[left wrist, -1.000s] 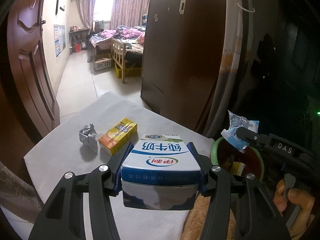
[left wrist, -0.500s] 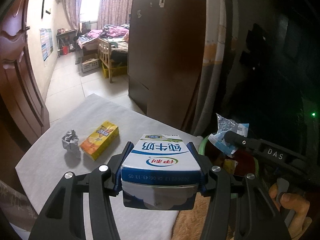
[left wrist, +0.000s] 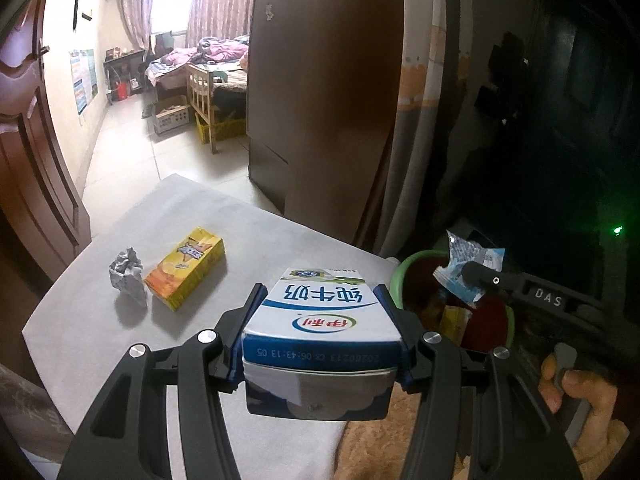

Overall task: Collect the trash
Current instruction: 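Carry both items over the green bin and open both tools to drop them, then grasp the crumpled foil ball with the left tool, then grasp the yellow iced-tea carton with the right tool while the left tool holds the foil ball, then carry both items over the green bin and open both tools to drop them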

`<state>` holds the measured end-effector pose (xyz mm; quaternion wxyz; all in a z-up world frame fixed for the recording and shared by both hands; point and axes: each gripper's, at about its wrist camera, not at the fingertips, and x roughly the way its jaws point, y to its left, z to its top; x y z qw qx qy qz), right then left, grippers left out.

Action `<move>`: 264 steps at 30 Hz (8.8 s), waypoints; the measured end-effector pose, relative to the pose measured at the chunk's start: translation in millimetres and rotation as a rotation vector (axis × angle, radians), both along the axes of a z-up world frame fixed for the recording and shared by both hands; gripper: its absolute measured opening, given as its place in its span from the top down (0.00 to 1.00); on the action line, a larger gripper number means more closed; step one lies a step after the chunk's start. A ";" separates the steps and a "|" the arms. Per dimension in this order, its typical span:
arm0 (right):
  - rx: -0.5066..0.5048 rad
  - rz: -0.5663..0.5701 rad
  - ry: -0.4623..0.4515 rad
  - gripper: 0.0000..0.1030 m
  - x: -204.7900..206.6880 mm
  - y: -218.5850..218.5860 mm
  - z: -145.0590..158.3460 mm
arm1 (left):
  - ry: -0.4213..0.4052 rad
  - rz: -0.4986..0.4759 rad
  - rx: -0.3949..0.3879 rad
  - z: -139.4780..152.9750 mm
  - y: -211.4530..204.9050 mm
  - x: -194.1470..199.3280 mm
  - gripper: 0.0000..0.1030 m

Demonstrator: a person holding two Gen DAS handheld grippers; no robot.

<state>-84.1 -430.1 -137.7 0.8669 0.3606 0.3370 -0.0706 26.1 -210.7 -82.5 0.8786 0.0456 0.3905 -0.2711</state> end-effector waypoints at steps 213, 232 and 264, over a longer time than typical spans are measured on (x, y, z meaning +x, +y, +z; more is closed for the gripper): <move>0.100 0.275 -0.143 0.40 41.0 100.4 32.7 | -0.034 0.215 0.067 -3.4 90.3 39.2 0.55; 0.063 0.129 -0.097 0.40 6.5 19.0 20.8 | -0.011 0.020 0.049 -13.0 2.1 25.0 0.55; 0.068 -0.015 -0.073 0.40 -27.2 -63.8 13.6 | 0.060 -0.194 0.052 -54.5 -119.2 2.4 0.55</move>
